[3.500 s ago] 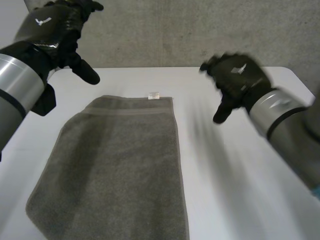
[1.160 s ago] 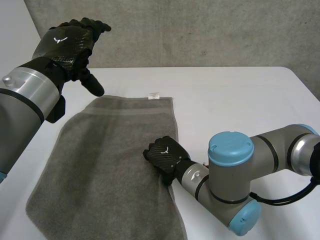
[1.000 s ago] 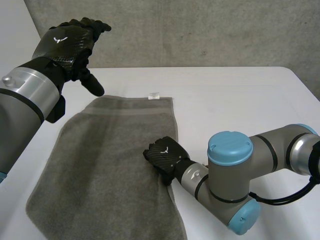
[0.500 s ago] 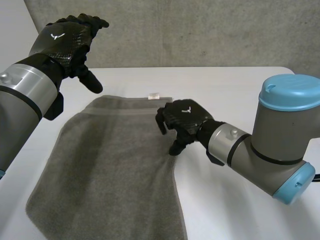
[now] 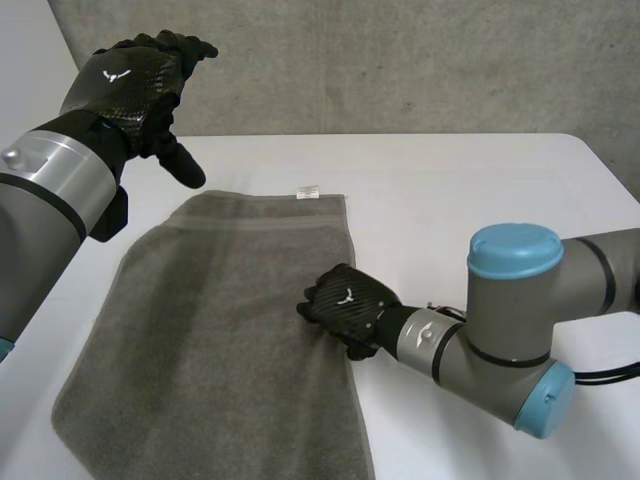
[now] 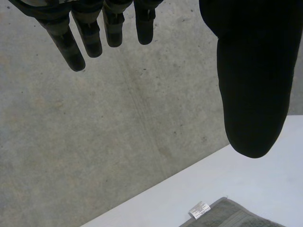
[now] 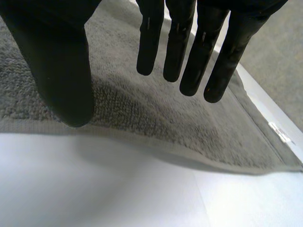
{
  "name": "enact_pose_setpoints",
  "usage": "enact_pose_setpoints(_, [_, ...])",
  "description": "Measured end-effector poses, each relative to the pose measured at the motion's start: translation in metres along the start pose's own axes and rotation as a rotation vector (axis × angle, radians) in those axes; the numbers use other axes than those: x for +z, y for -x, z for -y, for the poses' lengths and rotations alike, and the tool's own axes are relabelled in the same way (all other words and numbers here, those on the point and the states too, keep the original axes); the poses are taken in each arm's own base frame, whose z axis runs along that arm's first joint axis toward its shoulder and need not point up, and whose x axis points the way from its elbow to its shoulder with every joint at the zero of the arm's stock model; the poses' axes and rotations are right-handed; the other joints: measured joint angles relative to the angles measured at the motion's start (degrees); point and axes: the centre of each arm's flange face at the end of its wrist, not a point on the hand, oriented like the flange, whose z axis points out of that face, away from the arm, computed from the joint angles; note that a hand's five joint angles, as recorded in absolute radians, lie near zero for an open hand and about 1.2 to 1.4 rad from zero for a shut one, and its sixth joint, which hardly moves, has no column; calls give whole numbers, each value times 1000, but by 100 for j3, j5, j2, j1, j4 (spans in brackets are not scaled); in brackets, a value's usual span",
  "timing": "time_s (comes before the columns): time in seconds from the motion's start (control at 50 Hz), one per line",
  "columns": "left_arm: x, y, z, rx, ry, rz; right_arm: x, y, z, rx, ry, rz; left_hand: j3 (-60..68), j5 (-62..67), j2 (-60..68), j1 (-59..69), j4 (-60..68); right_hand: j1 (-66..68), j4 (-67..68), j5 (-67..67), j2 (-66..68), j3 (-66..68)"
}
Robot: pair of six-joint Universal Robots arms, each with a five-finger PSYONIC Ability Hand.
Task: Fold the laundry
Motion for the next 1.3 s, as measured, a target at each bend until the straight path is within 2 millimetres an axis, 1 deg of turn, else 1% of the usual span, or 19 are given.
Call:
enact_pose_setpoints(0.1, [0,0,0,0,-4,0,7,6,-2,16,-32,0,0,0,0,0,0,130,135,135,130,151])
enact_pose_setpoints(0.16, [1,0,0,1,-7,-1,11,11,-3,29,-40,6,0,0,0,0,0,472,525,496,558,539])
enact_pose_setpoints(0.2, [1,0,0,1,-7,-1,12,13,-4,33,-41,10,0,0,0,0,0,472,525,496,558,539])
enact_pose_setpoints(0.26, [1,-1,0,1,-7,-1,14,16,-5,36,-39,17,0,0,0,0,0,472,525,496,558,539])
enact_pose_setpoints(0.28, [1,-1,0,1,-7,-1,14,17,-6,36,-37,21,0,0,0,0,0,702,802,770,824,800])
enact_pose_setpoints(0.34, [1,-1,0,0,-7,-1,16,19,-8,35,-34,27,0,0,0,0,0,912,1062,1023,1077,1049])
enact_pose_setpoints(0.44, [1,-1,0,0,-7,-1,16,21,-9,28,-29,31,0,0,0,0,0,982,1157,1117,1146,1141])
enact_pose_setpoints(0.56, [1,-1,0,0,-6,-1,15,18,-6,19,-33,25,0,0,0,0,0,905,1035,1117,1050,1033])
enact_pose_setpoints(0.66, [1,-1,-1,0,-4,-1,11,7,-1,12,-44,1,0,0,0,0,0,794,863,1040,871,851])
enact_pose_setpoints(0.76, [0,-1,-1,1,-4,-1,9,3,1,10,-45,-9,0,0,0,0,0,685,682,896,676,637])
enact_pose_setpoints(0.88, [1,-1,-1,1,-4,-1,8,3,0,2,-43,-10,0,0,0,0,0,670,649,854,672,608])
enact_pose_setpoints(1.14, [3,-1,-7,2,12,-3,10,9,-10,-52,-19,4,0,0,0,0,0,533,503,711,594,497])
enact_pose_setpoints(1.24, [3,-1,-7,3,13,-3,11,11,-11,-56,-17,7,0,0,0,0,0,584,724,866,721,729])
enact_pose_setpoints(1.3, [4,-1,-7,3,12,-3,12,12,-12,-56,-16,9,0,0,0,0,0,995,1149,1126,1169,1139])
